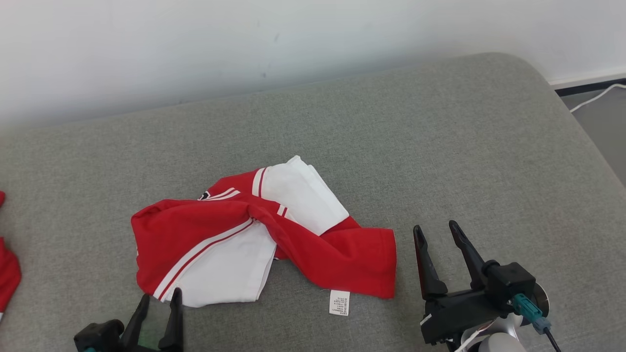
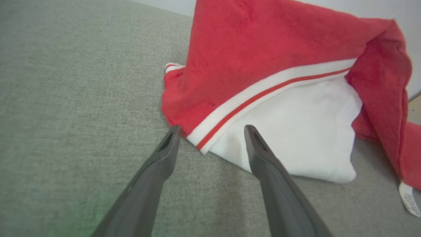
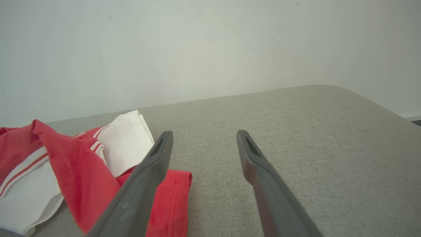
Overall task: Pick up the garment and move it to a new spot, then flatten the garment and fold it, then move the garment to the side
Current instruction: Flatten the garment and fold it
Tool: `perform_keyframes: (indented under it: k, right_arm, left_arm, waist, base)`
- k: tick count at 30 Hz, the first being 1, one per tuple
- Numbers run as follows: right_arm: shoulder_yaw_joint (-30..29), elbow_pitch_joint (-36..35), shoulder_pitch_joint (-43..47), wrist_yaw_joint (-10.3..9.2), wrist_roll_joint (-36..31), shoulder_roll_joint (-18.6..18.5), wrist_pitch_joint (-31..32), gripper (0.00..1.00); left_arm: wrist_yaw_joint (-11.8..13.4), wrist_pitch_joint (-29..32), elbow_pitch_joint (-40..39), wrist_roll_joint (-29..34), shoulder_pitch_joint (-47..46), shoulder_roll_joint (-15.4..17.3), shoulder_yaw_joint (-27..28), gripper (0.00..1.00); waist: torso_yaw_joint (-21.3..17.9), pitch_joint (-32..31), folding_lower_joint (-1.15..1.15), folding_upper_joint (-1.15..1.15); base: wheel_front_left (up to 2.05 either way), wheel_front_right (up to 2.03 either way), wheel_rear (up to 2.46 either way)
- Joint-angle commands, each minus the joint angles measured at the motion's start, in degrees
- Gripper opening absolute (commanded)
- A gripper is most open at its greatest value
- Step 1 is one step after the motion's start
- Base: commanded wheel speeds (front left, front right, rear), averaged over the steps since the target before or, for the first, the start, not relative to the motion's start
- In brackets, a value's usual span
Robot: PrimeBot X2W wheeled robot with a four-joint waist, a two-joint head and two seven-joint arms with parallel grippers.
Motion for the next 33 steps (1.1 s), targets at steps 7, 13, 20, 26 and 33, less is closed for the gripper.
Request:
perform_keyframes:
  k: [7, 13, 20, 26, 33]
  right_arm:
    - [0.03, -0.22, -0.35, 0.04, 0.39, -0.02, -0.18, 1.0]
    - [-0.09, -0.19, -0.08, 0.04, 0.37, -0.02, -0.18, 1.0]
    - [-0.21, -0.07, 0.83, 0.04, 0.82, -0.02, -0.18, 1.0]
    - [-0.24, 0.23, 1.67, 0.04, 1.16, -0.02, -0.18, 1.0]
    - [-0.03, 0.64, 2.32, 0.04, 1.21, -0.03, -0.18, 1.0]
  left_arm:
    - [0.1, -0.07, 4.89, 2.65, -1.65, -0.67, 0.82, 1.0]
    - [-1.04, 0.0, 6.38, 3.76, -3.08, -1.7, 0.12, 0.0]
    - [-1.01, -0.13, 1.71, 6.35, -1.13, -1.84, 0.89, 0.0]
    - [-0.52, -0.13, -2.4, 7.84, 1.38, -1.64, 1.4, 0.0]
    - [-0.51, 0.31, -5.33, 8.93, 2.86, 0.97, 1.7, 0.0]
  waist:
    - [-0.7, 0.59, 0.0, 0.0]
    - [-0.15, 0.33, 0.0, 0.0]
    - [1.95, -1.28, 0.0, 0.0]
    - [4.23, -3.02, 0.0, 0.0]
    - [5.92, -4.49, 0.0, 0.0]
  base:
    - [0.0, 0.0, 0.0]
    - [0.0, 0.0, 0.0]
    - [0.0, 0.0, 0.0]
    - [0.0, 0.0, 0.0]
    - [0.0, 0.0, 0.0]
